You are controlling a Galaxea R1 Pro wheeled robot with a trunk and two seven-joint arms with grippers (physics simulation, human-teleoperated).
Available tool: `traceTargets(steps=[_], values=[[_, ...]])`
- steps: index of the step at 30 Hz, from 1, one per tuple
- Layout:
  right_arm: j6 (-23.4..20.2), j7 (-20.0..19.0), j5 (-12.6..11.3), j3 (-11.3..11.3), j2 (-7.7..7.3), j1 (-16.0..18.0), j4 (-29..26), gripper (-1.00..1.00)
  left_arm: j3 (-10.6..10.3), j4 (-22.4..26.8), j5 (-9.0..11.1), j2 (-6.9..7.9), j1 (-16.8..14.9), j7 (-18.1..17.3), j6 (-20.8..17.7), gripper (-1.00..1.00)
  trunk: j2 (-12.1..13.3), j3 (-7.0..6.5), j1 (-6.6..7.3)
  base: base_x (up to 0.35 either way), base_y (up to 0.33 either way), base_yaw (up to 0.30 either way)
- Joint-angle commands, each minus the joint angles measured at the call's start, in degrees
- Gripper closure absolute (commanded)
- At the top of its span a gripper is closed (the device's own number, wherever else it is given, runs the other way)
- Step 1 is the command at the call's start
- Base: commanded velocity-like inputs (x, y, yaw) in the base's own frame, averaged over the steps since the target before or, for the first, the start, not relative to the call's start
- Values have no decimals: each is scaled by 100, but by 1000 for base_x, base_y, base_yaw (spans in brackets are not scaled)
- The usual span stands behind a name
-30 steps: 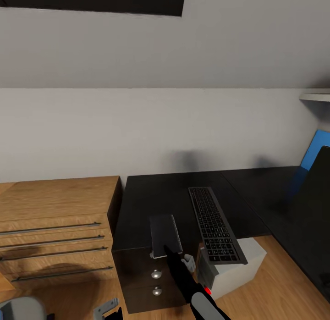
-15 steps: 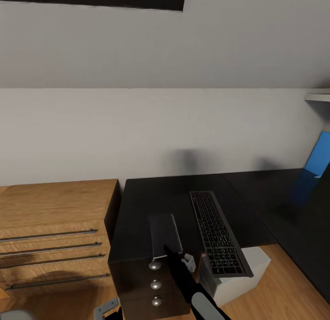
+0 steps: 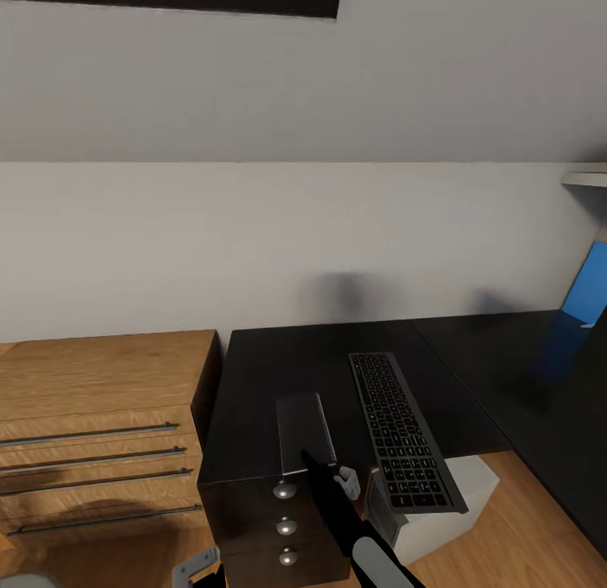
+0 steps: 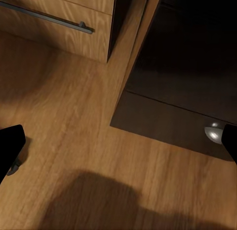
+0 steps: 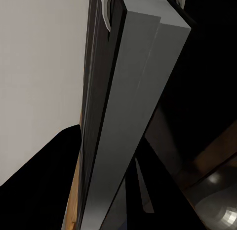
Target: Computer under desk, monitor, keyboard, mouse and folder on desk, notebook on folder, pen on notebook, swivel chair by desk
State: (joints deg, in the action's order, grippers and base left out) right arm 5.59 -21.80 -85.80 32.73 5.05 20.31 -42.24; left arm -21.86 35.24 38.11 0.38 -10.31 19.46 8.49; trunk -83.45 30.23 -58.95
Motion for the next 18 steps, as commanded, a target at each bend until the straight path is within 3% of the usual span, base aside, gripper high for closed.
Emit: traceTargets(steps=[1, 9, 18], values=[[38, -21, -60, 31, -4, 8, 6, 100, -43, 0, 56, 6, -6, 40, 38, -100, -3, 5, 0, 2, 0, 0], [38, -17, -60, 31, -4, 7, 6, 100, -37, 0, 56, 3, -6, 37, 41, -100, -3, 5, 0, 0, 0, 0], [43, -13, -60, 31, -4, 8, 6, 100, -28, 0, 57, 6, -6, 71, 47, -100, -364, 167, -197, 0, 0, 0]])
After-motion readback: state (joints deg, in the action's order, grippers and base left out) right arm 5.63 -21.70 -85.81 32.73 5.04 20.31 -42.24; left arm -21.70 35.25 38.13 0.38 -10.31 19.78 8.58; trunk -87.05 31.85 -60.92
